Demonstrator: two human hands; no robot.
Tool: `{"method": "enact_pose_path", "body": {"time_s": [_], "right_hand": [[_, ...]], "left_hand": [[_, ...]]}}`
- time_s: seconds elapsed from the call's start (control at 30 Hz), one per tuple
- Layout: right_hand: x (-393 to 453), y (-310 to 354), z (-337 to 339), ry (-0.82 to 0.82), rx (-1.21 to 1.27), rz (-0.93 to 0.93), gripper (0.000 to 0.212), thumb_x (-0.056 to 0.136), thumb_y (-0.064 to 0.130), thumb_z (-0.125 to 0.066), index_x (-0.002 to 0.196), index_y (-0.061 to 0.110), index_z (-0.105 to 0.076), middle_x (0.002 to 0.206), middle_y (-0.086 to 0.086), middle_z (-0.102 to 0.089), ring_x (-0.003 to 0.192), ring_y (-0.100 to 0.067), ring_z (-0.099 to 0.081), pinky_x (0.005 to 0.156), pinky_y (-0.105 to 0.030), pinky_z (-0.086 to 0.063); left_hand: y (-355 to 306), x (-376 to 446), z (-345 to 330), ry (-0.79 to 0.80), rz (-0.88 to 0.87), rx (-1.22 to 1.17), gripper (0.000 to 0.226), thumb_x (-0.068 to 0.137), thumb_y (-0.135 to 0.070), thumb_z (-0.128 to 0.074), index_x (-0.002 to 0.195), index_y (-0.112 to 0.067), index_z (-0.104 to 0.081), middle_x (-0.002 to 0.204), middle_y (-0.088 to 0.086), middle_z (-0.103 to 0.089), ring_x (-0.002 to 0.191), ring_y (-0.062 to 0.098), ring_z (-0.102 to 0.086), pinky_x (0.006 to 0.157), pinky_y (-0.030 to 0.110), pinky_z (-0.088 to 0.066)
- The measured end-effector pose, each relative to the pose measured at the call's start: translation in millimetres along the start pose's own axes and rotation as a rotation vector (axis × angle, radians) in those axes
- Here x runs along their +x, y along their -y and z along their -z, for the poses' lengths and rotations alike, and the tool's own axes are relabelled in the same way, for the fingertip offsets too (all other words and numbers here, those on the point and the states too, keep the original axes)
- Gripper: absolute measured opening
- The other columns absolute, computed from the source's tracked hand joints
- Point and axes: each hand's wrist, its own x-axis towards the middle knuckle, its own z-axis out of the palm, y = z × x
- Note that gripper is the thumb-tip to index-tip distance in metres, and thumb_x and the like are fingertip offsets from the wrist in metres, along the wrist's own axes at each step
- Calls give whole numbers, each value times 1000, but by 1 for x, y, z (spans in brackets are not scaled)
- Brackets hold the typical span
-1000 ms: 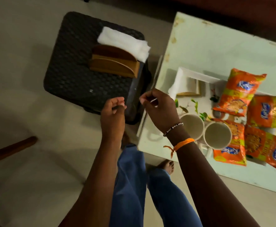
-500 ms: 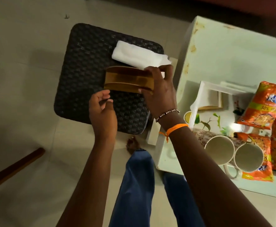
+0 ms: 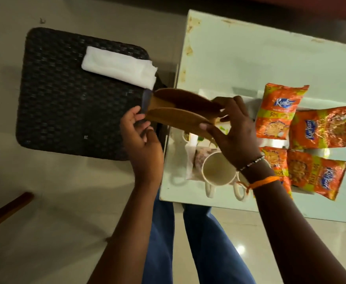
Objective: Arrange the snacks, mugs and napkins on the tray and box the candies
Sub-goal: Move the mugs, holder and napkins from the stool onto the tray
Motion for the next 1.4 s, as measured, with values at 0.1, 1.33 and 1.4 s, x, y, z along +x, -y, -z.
{"method": "enact_pose_path", "body": {"time_s": [0.1,1.33,1.4], "right_hand": [[-11,-33,28,-28,-6,-31,43,77,18,-71,113,1,-55,107,-17,-54,93,-21,-56,78,-12,-48],[-4,-30,6,183,-123,-109,34,72,11,-72,105,11,-65,109,-11,-66,98,-29,-57,79,-20,-35],[6,-10,-15,211,-118,-58,32,72,15,-73,103,13,-65,106,-8,-67,97,-28,-55,76,-21,-32]], "left_hand": [[-3,-19,-24,126,-29,45,40,88,8,-39,122,-8,-52,124,9,-57,112,13,-57,95,19,-47],[28,0,-22,408,297,169,28,94,-17,-44,117,-14,-59,112,2,-61,103,14,-56,85,24,-42],[28,16,-8,387,290,140,26,95,-18,-40,113,-18,-60,112,0,-60,103,14,-55,79,22,-42]]}}
